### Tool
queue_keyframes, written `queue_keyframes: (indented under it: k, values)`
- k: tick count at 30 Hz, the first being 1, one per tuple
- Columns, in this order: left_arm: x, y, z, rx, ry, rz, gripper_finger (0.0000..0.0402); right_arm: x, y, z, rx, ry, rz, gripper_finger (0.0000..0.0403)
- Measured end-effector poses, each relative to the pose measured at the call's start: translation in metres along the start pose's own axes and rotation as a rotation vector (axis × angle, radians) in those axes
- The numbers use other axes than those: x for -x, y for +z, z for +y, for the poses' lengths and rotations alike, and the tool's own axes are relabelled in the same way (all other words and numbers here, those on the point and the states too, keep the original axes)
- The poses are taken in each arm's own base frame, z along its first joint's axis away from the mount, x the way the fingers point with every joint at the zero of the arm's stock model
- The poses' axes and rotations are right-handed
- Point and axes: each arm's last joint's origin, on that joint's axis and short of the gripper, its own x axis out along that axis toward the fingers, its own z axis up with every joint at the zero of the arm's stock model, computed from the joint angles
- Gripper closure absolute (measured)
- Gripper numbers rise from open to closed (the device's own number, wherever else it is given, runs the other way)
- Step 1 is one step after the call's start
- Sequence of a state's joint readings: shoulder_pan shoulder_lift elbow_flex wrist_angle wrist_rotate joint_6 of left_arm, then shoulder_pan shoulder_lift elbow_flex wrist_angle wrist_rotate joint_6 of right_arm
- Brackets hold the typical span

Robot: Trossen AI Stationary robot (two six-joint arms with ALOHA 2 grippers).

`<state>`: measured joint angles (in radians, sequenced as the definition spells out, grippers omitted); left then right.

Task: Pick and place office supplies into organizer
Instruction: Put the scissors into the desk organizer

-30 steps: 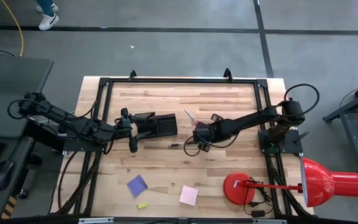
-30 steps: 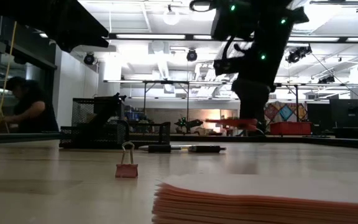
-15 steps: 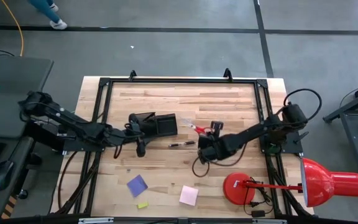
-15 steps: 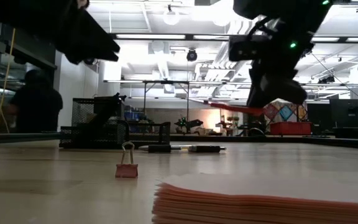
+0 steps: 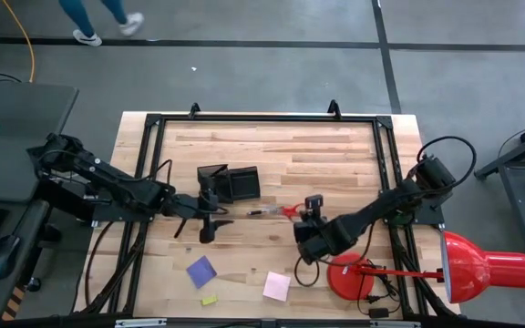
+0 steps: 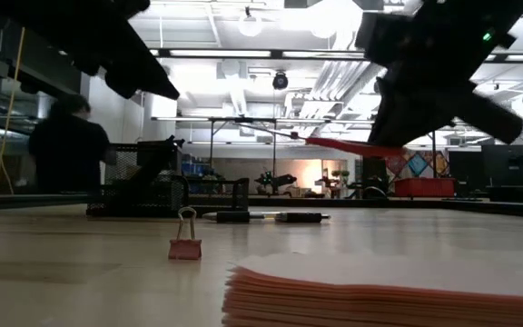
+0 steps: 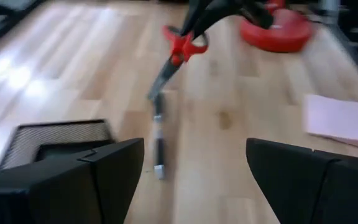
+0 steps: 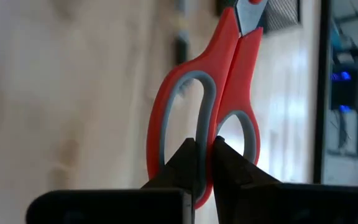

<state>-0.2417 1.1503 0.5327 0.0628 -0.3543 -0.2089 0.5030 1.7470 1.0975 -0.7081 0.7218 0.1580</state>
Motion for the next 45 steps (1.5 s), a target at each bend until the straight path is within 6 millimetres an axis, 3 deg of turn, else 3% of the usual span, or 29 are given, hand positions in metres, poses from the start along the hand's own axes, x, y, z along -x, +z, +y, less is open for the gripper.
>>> queue_keyframes:
  k: [11,21,26,37,45]
  values:
    - [0.000,0.000,-0.001,-0.027,-0.055,0.020,0.0131,0.009,0.014,0.011,0.015,0.067,-0.141,0.0395]
    - [-0.014,0.004,0.030,0.072,-0.104,0.055,0.0131,0.008,0.016,0.011,-0.018,0.077,-0.160,0.0396]
    - [-0.015,0.014,0.034,0.092,-0.196,0.009,0.0131,0.008,0.017,0.012,-0.020,0.099,-0.160,0.0398]
    - [-0.063,0.059,0.020,0.032,-0.241,0.262,0.0131,-0.007,0.018,0.015,-0.030,0.117,-0.125,0.0395]
    - [-0.088,0.067,0.014,-0.011,-0.264,0.366,0.0131,-0.002,0.018,0.022,-0.025,0.133,-0.149,0.0398]
